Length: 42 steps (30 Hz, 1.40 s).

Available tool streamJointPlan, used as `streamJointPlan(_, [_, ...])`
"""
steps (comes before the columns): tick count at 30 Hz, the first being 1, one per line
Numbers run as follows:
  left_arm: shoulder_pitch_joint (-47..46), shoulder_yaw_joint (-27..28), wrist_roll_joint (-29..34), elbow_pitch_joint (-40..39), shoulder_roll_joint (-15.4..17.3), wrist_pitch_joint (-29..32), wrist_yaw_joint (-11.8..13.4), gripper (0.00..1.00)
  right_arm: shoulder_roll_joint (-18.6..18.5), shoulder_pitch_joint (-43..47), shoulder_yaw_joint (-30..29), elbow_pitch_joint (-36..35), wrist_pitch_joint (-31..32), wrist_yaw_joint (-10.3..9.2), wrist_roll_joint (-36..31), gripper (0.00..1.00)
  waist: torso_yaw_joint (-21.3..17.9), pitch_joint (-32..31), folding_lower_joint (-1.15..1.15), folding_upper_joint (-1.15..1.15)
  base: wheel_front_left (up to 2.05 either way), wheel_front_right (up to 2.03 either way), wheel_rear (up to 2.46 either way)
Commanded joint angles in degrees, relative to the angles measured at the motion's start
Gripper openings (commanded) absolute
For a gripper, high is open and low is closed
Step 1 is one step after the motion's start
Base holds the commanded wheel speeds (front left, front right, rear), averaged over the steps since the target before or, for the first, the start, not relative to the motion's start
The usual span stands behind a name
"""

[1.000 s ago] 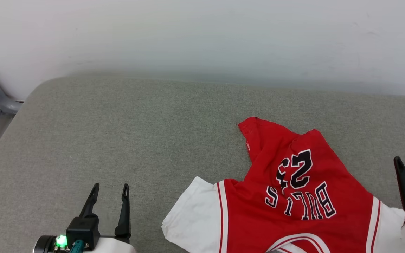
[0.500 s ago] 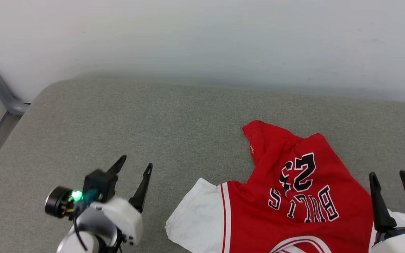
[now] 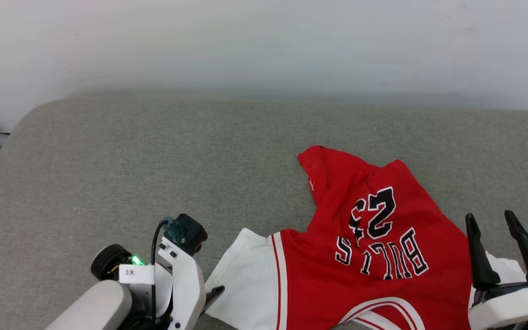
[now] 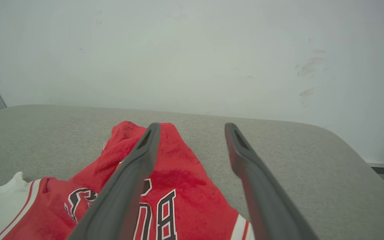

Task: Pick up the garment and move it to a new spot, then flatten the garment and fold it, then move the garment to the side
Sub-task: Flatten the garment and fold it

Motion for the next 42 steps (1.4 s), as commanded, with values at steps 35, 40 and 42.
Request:
streamJointPlan(35, [-6.18, -11.87, -6.56, 21.23, 0.91, -17.32, 1.32, 0.00, -1.77, -4.21, 1.27, 4.91, -1.70, -0.06, -0.98, 1.00, -2.61, 3.89, 0.00, 0.00, 0.00, 0.00, 0.00])
streamJointPlan(40, [-4.97, -8.19, -8.78, 20.69, 3.24, -20.74, 2.90, 0.00, -2.52, -3.44, 1.01, 4.84, -1.21, -0.06, -0.77, 1.00, -2.16, 3.03, 0.00, 0.00, 0.00, 0.00, 0.00])
streamJointPlan(42, [-3.95, -7.22, -9.42, 20.59, 4.73, -21.40, 3.70, 0.00, -2.65, -3.25, 0.97, 4.63, -1.06, -0.05, -0.72, 1.00, -2.10, 2.82, 0.00, 0.00, 0.00, 0.00, 0.00])
